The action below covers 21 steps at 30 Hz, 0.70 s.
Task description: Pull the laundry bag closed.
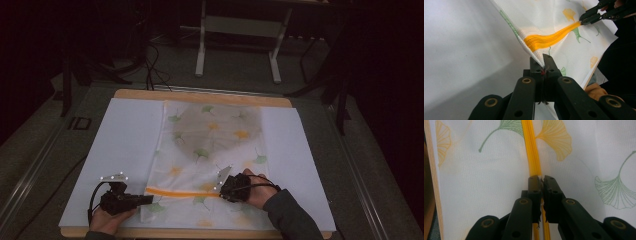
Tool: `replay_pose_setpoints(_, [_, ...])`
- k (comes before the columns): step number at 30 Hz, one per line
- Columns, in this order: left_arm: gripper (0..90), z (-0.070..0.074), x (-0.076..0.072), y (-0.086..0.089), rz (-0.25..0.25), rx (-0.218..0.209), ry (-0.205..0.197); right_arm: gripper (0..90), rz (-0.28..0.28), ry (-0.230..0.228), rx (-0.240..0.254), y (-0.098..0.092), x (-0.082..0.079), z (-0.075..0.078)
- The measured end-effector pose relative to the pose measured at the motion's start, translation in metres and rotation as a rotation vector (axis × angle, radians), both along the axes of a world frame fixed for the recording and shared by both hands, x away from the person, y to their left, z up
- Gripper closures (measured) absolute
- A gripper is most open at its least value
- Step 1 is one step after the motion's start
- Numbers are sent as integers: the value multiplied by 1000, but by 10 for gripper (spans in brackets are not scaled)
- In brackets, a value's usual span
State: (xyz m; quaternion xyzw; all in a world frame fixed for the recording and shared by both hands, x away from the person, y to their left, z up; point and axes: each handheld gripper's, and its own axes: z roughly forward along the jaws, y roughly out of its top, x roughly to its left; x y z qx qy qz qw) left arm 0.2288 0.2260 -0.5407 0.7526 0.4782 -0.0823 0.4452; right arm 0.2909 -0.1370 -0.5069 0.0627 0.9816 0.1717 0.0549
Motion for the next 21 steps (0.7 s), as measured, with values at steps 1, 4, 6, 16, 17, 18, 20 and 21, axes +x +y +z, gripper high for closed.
replay_pose_setpoints(1, [886,0,0,0,0,1,0,850,0,-1,-3,0,0,0])
replay_pose_setpoints(4, [886,0,0,0,0,0,0,850,-2,0,-3,-2,0,0])
replay_pose_setpoints(6, [887,0,0,0,-1,1,0,850,-6,3,3,-3,0,0])
replay_pose_setpoints(16, [886,0,0,0,-1,3,0,850,-21,0,3,-10,-1,0])
replay_pose_setpoints(17, [887,0,0,0,-1,3,-1,850,-24,2,4,-11,-1,0])
replay_pose_setpoints(18, [887,0,0,0,-1,2,0,850,-21,1,3,-11,-1,0])
replay_pose_setpoints(20, [887,0,0,0,-1,3,0,850,-20,2,0,-12,-1,0])
replay_pose_setpoints(21, [887,0,0,0,-1,2,0,850,-23,1,-1,-13,-1,0])
